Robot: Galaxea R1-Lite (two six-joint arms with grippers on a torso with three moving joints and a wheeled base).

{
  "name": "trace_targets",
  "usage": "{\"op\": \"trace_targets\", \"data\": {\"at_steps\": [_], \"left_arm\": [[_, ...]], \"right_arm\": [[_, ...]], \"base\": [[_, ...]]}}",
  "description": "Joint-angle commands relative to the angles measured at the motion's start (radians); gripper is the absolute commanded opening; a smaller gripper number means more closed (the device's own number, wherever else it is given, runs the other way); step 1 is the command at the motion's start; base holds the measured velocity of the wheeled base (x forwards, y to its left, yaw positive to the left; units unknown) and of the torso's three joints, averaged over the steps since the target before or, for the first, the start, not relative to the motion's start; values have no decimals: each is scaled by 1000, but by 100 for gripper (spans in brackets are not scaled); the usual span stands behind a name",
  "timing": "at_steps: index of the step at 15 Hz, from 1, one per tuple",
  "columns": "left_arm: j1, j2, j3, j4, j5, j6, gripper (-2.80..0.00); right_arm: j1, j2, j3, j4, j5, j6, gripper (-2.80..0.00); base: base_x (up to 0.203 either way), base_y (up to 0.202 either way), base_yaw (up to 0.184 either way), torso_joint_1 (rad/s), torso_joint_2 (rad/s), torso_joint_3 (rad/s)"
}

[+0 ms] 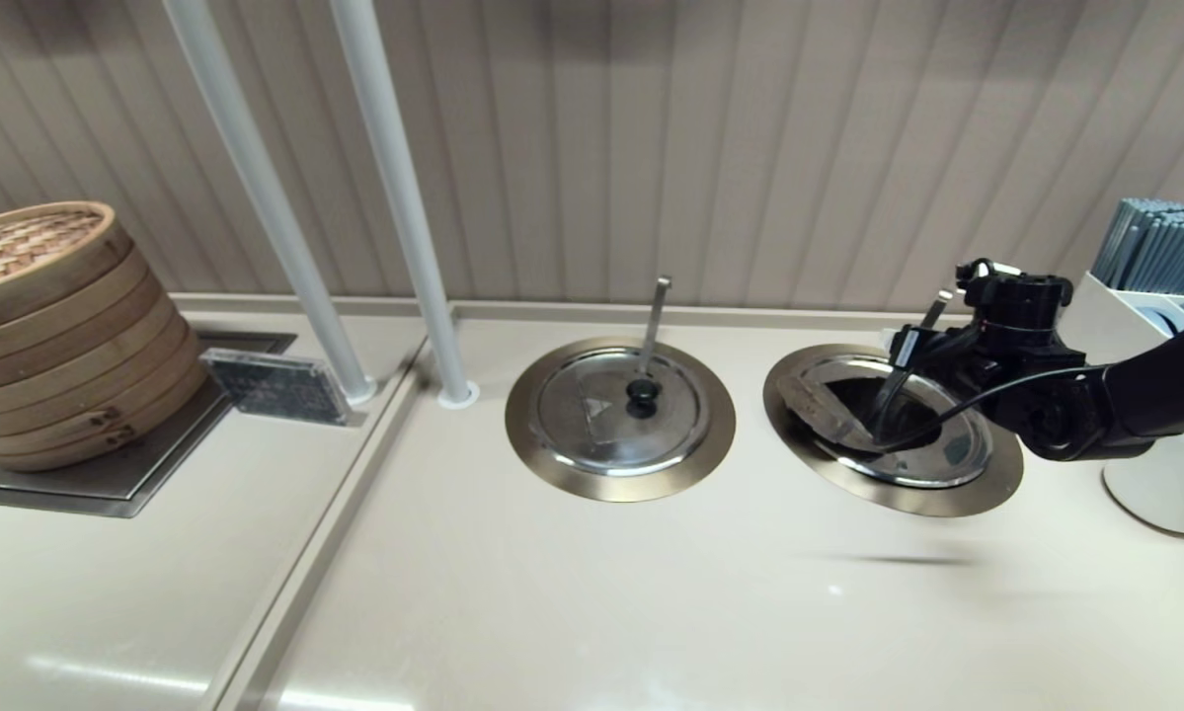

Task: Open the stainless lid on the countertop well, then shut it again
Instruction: Stir with a spoon

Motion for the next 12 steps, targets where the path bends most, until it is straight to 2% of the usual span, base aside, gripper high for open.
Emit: {"op": "trace_targets", "data": {"at_steps": [1, 6, 12], "left_arm": [[0, 0, 0, 0, 0, 0, -280], [0, 0, 1, 0, 0, 1, -280], [0, 0, 0, 0, 0, 0, -280]], "right_arm": [[-27, 54, -72, 29, -1, -2, 0], [-30, 140, -104, 25, 1, 2, 0], [-38, 326, -361, 36, 3, -5, 0]], "base": [[0, 0, 0, 0, 0, 0], [0, 0, 0, 0, 0, 0], [0, 0, 0, 0, 0, 0]]}}
